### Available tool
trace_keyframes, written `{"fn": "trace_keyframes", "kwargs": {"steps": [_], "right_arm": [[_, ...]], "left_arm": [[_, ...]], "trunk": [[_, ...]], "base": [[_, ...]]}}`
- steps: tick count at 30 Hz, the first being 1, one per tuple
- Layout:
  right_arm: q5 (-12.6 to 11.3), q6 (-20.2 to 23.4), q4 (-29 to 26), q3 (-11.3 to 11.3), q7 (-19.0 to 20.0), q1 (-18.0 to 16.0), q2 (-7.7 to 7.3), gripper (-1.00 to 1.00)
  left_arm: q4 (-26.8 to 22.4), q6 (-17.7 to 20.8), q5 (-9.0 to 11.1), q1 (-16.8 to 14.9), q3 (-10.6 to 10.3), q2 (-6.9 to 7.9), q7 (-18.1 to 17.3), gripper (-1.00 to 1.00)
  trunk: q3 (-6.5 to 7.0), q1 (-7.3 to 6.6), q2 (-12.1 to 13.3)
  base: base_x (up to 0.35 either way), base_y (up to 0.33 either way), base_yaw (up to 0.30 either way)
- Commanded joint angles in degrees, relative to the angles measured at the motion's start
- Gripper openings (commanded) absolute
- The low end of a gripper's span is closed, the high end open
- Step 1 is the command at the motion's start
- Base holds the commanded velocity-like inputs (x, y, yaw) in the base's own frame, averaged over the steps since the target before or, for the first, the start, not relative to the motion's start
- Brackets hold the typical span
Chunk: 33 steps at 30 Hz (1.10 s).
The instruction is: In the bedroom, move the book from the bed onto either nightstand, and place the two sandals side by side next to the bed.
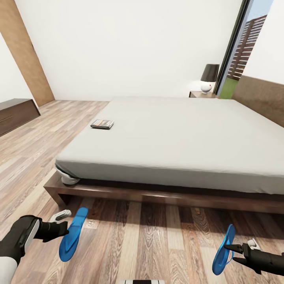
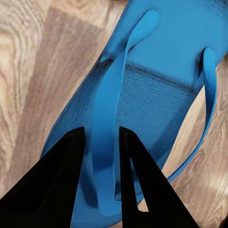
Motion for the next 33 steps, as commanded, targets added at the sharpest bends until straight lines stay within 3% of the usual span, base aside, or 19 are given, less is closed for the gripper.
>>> {"fn": "trace_keyframes", "kwargs": {"steps": [1, 7, 10, 33], "right_arm": [[-0.01, 0.26, -0.01, -0.13, 0.05, -0.02, 0.0, -1.0], [0.04, 0.26, -0.02, -0.13, 0.06, -0.02, 0.0, -1.0], [0.04, 0.26, -0.01, -0.13, 0.03, -0.02, 0.0, -1.0], [0.04, 0.26, -0.02, -0.13, 0.02, -0.02, 0.0, -1.0]], "left_arm": [[-0.04, 0.29, -0.31, -0.08, 0.14, -0.05, -0.22, -1.0], [-0.04, 0.28, -3.25, -0.2, 0.14, -0.27, -0.22, -1.0], [0.0, 0.28, -3.79, -0.2, 0.1, -0.33, -0.22, -1.0], [0.4, 0.19, -3.84, -0.21, -0.04, -0.48, -0.22, -1.0]], "trunk": [[-0.05, -0.01, -0.02], [-0.05, -0.01, -0.02], [-0.49, 0.04, -0.05], [-5.59, 0.63, -0.35]], "base": [[0.0, 0.0, 0.0], [0.0, 0.0, 0.0], [0.0, 0.0, 0.0], [0.0, 0.0, 0.0]]}}
